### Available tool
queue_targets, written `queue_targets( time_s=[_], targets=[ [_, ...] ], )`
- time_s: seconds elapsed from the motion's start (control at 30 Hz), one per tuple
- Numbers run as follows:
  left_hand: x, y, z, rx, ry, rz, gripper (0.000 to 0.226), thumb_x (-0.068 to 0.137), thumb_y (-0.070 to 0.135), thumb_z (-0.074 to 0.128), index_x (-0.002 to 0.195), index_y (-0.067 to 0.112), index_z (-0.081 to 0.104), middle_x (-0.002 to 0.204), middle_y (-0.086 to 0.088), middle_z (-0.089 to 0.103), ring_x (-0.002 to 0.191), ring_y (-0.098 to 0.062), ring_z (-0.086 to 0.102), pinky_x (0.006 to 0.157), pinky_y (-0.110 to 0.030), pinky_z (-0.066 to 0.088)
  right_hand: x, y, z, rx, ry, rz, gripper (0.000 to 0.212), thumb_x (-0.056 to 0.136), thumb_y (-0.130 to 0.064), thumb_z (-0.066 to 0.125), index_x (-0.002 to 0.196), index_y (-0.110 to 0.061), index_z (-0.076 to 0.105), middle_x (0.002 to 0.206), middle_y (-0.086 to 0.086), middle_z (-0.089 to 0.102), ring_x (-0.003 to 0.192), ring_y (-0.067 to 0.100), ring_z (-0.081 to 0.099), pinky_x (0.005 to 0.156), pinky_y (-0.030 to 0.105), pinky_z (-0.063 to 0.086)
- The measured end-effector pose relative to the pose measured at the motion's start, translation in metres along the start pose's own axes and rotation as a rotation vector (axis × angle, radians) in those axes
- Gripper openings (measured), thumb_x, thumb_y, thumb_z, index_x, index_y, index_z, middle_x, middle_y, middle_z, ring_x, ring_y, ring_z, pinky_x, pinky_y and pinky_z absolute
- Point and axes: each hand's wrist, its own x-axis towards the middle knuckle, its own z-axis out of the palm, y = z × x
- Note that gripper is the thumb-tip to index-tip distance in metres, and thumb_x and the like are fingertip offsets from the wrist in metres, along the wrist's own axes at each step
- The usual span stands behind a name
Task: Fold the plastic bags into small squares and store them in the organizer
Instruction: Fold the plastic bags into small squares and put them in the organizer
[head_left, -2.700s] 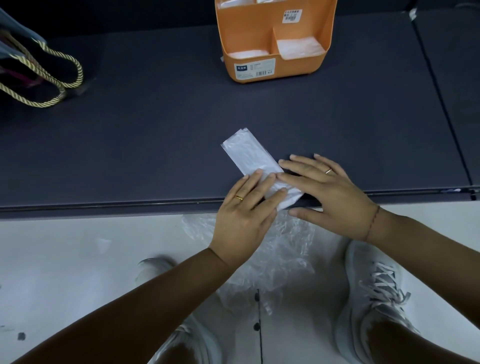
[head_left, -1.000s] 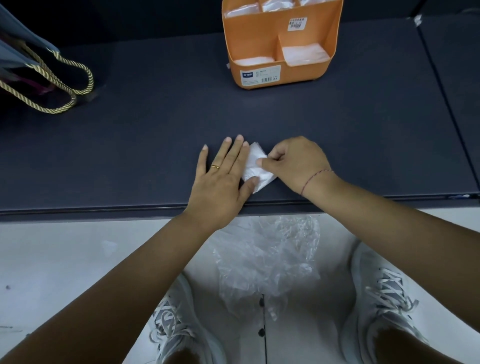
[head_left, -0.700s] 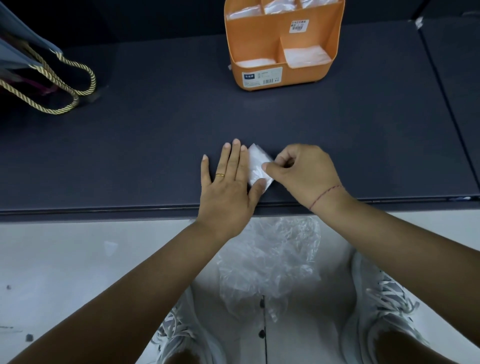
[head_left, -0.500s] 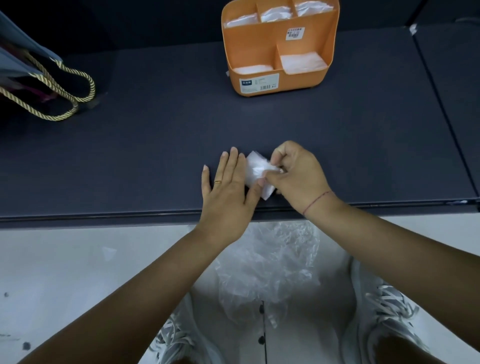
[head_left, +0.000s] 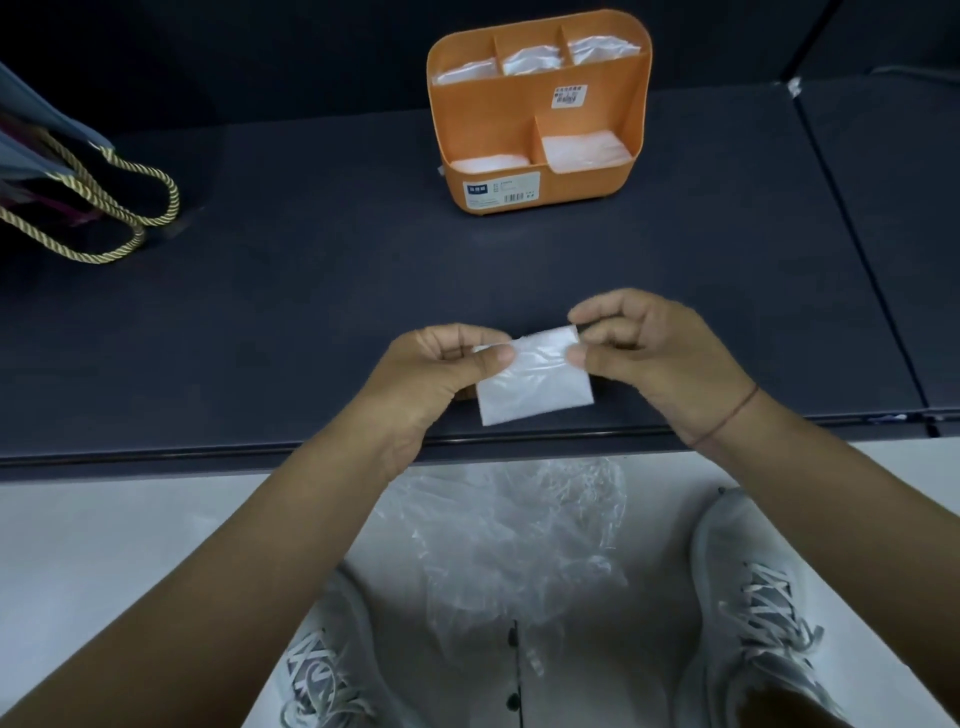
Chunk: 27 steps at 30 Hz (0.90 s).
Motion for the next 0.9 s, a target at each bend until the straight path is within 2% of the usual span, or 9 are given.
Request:
queue_targets(
  time_s=[0.1, 0.17, 0.23, 0.33, 0.43, 0.57, 0.67, 0.8, 0.9],
  targets=[
    [0.001, -0.003, 0.009, -0.084, 0.055, 0.022, 0.008, 0.083, 0.011, 0.074, 0.090, 0.015, 0.073, 0.083, -0.001, 0.074, 0.082, -0.015, 0.069, 0.083, -0.026, 0.057, -0.008, 0.008, 0.004, 0.216, -0.060, 0.245, 0.027, 0.073, -0.028, 0.073, 0.099, -0.019, 0.071, 0.090, -0.004, 0.074, 0.085, 0.008, 0.067, 0.075, 0.021, 0.054],
    [0.000, -0.002, 0.019, -0.079, 0.069, 0.077, 0.009, 0.085, 0.008, 0.073, 0.087, 0.017, 0.072, 0.078, 0.002, 0.072, 0.075, -0.010, 0.068, 0.077, -0.023, 0.056, -0.013, 0.011, 0.007, 0.333, -0.084, 0.337, 0.023, 0.076, -0.025, 0.070, 0.095, -0.013, 0.071, 0.087, 0.001, 0.074, 0.078, 0.009, 0.070, 0.071, 0.020, 0.057],
    [0.001, 0.001, 0.026, -0.040, 0.081, 0.148, 0.012, 0.085, 0.006, 0.073, 0.085, 0.018, 0.071, 0.077, 0.000, 0.071, 0.072, -0.009, 0.066, 0.076, -0.023, 0.056, -0.013, 0.010, 0.006, 0.381, 0.049, 0.344, 0.004, 0.085, -0.013, 0.067, 0.087, -0.011, 0.069, 0.069, -0.001, 0.071, 0.061, 0.006, 0.065, 0.058, 0.016, 0.053],
    [0.014, 0.014, 0.026, 0.012, 0.145, 0.314, 0.015, 0.088, 0.001, 0.068, 0.086, 0.016, 0.070, 0.075, -0.001, 0.068, 0.065, -0.007, 0.062, 0.071, -0.018, 0.053, -0.007, 0.011, -0.005, 0.401, 0.264, 0.291, 0.007, 0.088, -0.006, 0.065, 0.083, -0.010, 0.068, 0.059, -0.005, 0.066, 0.051, 0.002, 0.057, 0.051, 0.014, 0.048],
    [0.047, 0.030, 0.013, 0.409, 0.336, 0.644, 0.015, 0.096, 0.011, 0.060, 0.104, 0.019, 0.070, 0.102, 0.005, 0.067, 0.093, -0.003, 0.060, 0.087, -0.013, 0.044, -0.004, 0.013, -0.013, 0.403, 0.319, 0.251, 0.007, 0.089, -0.005, 0.064, 0.084, -0.008, 0.068, 0.059, -0.003, 0.065, 0.050, 0.003, 0.056, 0.050, 0.014, 0.048],
    [0.089, 0.039, -0.002, 0.950, 0.349, 0.840, 0.043, 0.102, 0.027, 0.044, 0.141, 0.009, 0.051, 0.146, -0.007, 0.049, 0.142, -0.024, 0.033, 0.120, -0.032, 0.010, -0.006, 0.021, -0.011, 0.358, 0.306, 0.233, 0.008, 0.089, -0.004, 0.063, 0.084, -0.007, 0.069, 0.059, -0.001, 0.065, 0.050, 0.004, 0.055, 0.049, 0.015, 0.047],
    [0.099, 0.028, -0.004, 1.148, 0.275, 0.874, 0.053, 0.103, 0.035, 0.041, 0.148, 0.007, 0.039, 0.154, -0.009, 0.038, 0.147, -0.025, 0.024, 0.120, -0.031, -0.002, -0.006, 0.024, -0.011, 0.367, 0.310, 0.236, 0.007, 0.089, -0.004, 0.063, 0.085, -0.006, 0.069, 0.062, 0.001, 0.065, 0.050, 0.005, 0.055, 0.048, 0.015, 0.047],
    [0.101, 0.028, -0.005, 1.207, 0.356, 0.884, 0.063, 0.097, 0.044, 0.033, 0.147, 0.005, 0.040, 0.137, -0.012, 0.048, 0.133, -0.029, 0.039, 0.121, -0.038, 0.007, -0.005, 0.024, -0.013, 0.350, 0.318, 0.221, 0.006, 0.089, -0.006, 0.064, 0.086, -0.007, 0.069, 0.067, 0.003, 0.065, 0.052, 0.005, 0.056, 0.050, 0.016, 0.047],
    [0.107, 0.032, -0.010, 1.250, 0.387, 0.908, 0.060, 0.099, 0.038, 0.038, 0.149, 0.005, 0.035, 0.146, -0.013, 0.042, 0.141, -0.029, 0.032, 0.121, -0.038, 0.004, -0.005, 0.022, -0.012, 0.334, 0.310, 0.210, 0.006, 0.089, -0.007, 0.064, 0.086, -0.008, 0.069, 0.066, 0.002, 0.065, 0.053, 0.005, 0.056, 0.051, 0.016, 0.048]
  ],
)
